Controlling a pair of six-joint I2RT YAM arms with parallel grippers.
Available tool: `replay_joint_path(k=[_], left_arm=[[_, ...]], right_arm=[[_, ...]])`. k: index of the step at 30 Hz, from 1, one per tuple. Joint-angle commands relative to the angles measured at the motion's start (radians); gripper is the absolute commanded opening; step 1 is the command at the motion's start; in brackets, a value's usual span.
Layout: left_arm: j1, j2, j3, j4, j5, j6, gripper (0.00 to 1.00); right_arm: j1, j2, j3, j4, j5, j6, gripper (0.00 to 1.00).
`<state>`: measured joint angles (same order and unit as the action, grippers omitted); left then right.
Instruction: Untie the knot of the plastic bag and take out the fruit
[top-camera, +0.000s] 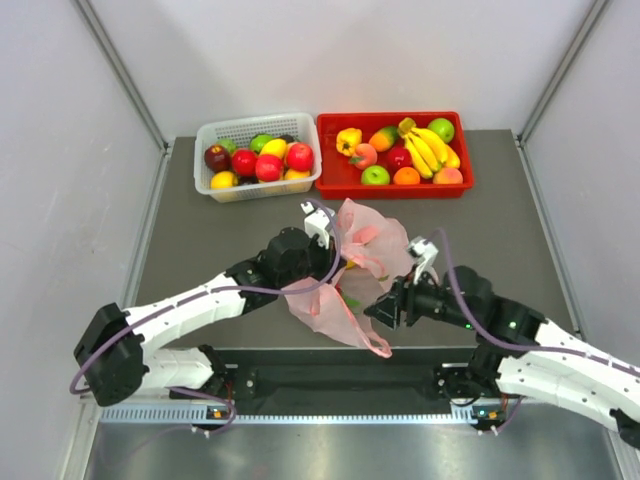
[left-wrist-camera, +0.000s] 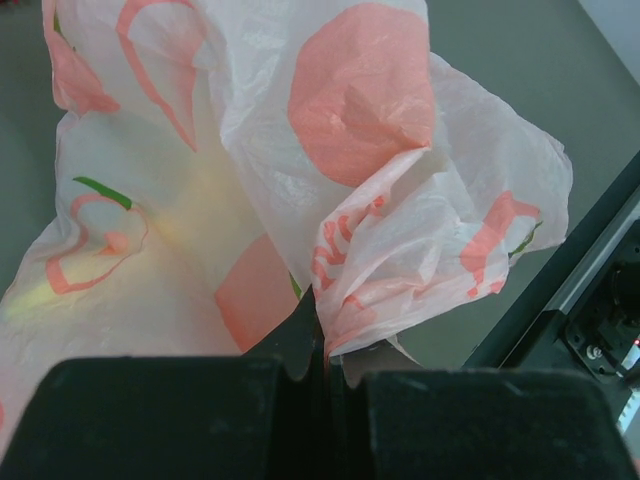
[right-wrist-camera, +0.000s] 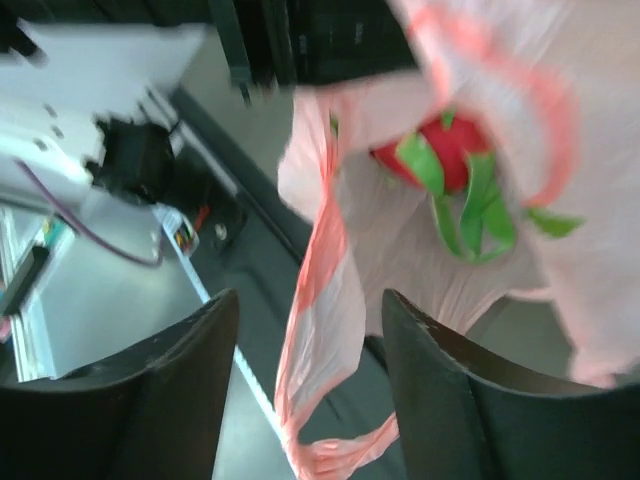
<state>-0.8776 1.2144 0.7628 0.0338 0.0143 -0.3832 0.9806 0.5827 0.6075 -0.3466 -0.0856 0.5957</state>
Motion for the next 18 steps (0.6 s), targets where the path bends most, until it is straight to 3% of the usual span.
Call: replay_joint_path(k=[1,3,4,5,9,12,13,15,18], left_arm=[[0.0,0.016,0.055,0.017,0.018,-0.016,0.0],[0.0,0.023,0.063,0.017,0.024,-0.016,0.0],[0.002,0.027,0.063,0.017,0.026,-0.017,0.0],[0.002,0.025,0.059,0.017,0.026,-0.017,0.0],[0.002,0.027,0.05,0.015,0.015,-0.014,0.0],[0.002,0.027,0.049,0.021,0.01,-0.016,0.0],[0.002,0.028,0.049,0.023,0.01,-0.016,0.0],[0.002,0.028,0.052,0.025,0.01,-0.016,0.0],[0.002,0.03,0.046,0.035,0.01,-0.016,0.0]], right_arm=[[0.081,0.095,-0.035,0.153,0.07,0.091,0.52],[0.102,0.156,-0.031,0.169,0.16,0.119,0.39],[0.104,0.176,-0.026,0.172,0.244,0.136,0.22],[0.104,0.195,-0.019,0.175,0.286,0.145,0.15],[0.104,0.357,0.02,0.236,0.4,0.171,0.07],[0.101,0.498,0.063,0.238,0.501,0.22,0.25],[0.095,0.529,0.072,0.247,0.535,0.231,0.43],[0.075,0.612,0.098,0.25,0.575,0.268,0.61],[0.063,0.684,0.132,0.268,0.656,0.294,0.76]])
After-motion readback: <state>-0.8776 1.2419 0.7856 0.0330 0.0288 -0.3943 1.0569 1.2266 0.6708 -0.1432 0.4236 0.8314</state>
